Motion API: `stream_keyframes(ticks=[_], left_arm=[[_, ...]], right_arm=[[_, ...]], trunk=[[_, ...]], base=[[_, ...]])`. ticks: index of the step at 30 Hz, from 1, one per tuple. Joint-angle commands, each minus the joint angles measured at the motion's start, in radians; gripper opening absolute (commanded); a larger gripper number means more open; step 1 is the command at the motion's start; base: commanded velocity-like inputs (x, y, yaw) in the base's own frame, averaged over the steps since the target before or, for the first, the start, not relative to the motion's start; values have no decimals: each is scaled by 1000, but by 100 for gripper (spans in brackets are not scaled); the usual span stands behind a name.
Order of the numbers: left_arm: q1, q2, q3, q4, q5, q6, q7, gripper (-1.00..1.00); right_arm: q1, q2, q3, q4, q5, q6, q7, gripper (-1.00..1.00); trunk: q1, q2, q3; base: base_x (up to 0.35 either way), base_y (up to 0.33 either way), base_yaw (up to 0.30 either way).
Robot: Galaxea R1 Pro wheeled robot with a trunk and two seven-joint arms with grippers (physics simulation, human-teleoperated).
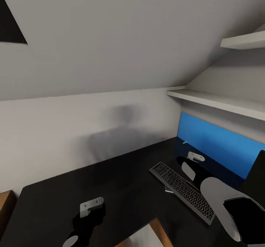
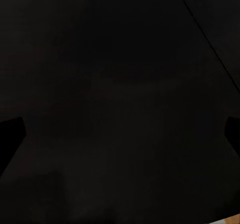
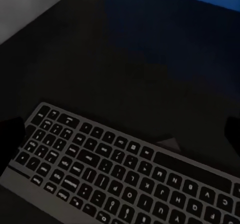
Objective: In the bedroom, organize the workspace by keeping the computer under the desk, ensuring the monitor is on the desk, placing the keyboard on the desk next to the monitor, placing the mouse on the desk next to the keyboard, moving the folder from the swivel chair onto the desk next to the mouse, stacking the notebook on top of the folder with the pen on top of the notebook, and positioning the swivel chair next to the desk.
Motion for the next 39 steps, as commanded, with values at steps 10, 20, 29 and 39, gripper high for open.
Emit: stream_keyframes(ticks=[10, 20, 29, 39], left_arm=[[0, 0, 1, -2, 11, 2, 12, 100], [-54, 0, -1, -2, 22, 2, 108, 100], [-360, 0, 48, 45, 322, 328, 126, 100], [-411, 0, 89, 141, 592, 329, 151, 100]], right_arm=[[0, -1, 8, -2, -4, 6, -6, 100], [0, -3, 8, -2, -3, 5, 0, 100], [0, -24, 10, -2, -3, 5, 0, 100], [0, -23, 10, -1, -6, 6, -1, 100]], trunk=[[39, -72, -33], [77, -142, -64], [112, -205, -93], [150, -275, -124]], base=[[0, 0, 0], [0, 0, 0], [0, 0, 0], [0, 0, 0]])
